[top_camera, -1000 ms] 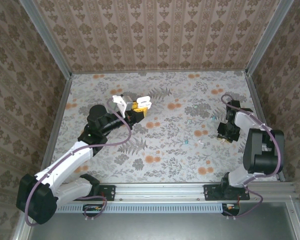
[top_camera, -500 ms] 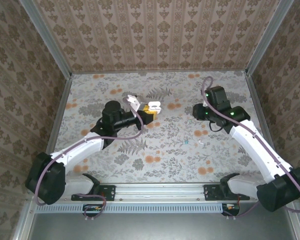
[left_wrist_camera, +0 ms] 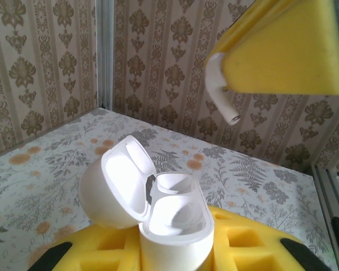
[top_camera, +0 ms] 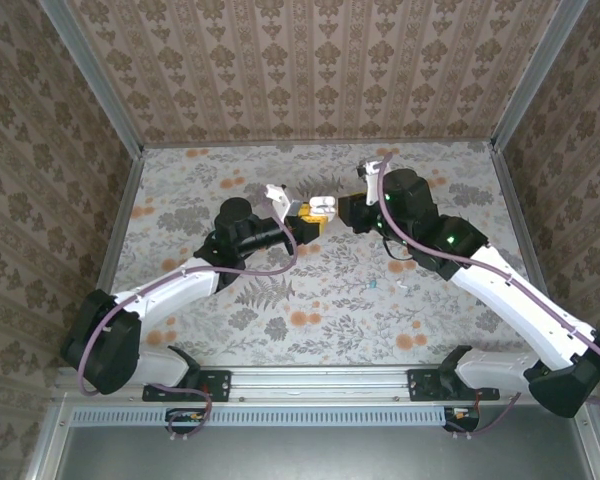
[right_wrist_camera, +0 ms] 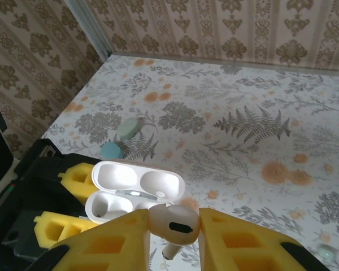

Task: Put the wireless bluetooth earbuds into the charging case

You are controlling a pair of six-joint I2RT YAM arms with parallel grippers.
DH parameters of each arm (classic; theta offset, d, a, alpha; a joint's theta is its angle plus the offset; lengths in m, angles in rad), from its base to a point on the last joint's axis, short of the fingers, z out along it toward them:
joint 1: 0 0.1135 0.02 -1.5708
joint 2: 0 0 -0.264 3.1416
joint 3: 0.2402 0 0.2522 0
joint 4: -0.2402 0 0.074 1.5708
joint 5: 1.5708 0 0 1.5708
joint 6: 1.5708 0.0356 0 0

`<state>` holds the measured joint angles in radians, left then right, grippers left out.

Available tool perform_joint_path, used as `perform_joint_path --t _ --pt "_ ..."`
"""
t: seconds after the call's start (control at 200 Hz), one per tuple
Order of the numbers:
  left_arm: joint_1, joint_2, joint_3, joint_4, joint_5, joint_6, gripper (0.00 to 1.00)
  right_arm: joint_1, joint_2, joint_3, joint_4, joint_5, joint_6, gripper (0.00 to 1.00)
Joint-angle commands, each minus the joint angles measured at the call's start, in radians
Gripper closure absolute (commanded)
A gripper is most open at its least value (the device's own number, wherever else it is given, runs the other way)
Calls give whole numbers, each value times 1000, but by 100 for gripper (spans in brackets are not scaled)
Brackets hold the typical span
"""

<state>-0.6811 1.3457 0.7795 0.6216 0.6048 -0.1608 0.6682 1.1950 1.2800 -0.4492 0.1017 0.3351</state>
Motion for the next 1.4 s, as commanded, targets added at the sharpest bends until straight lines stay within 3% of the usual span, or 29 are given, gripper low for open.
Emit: perform_joint_path --t 0.0,0.975,1.395 --pt "-8 -5 22 69 27 -14 75 8 19 14 69 16 -16 72" --pt "-10 -46 17 81 16 -37 74 11 81 -30 136 -13 -21 72" --pt "-11 -44 17 99 -6 -60 74 13 78 -44 148 -82 -30 73"
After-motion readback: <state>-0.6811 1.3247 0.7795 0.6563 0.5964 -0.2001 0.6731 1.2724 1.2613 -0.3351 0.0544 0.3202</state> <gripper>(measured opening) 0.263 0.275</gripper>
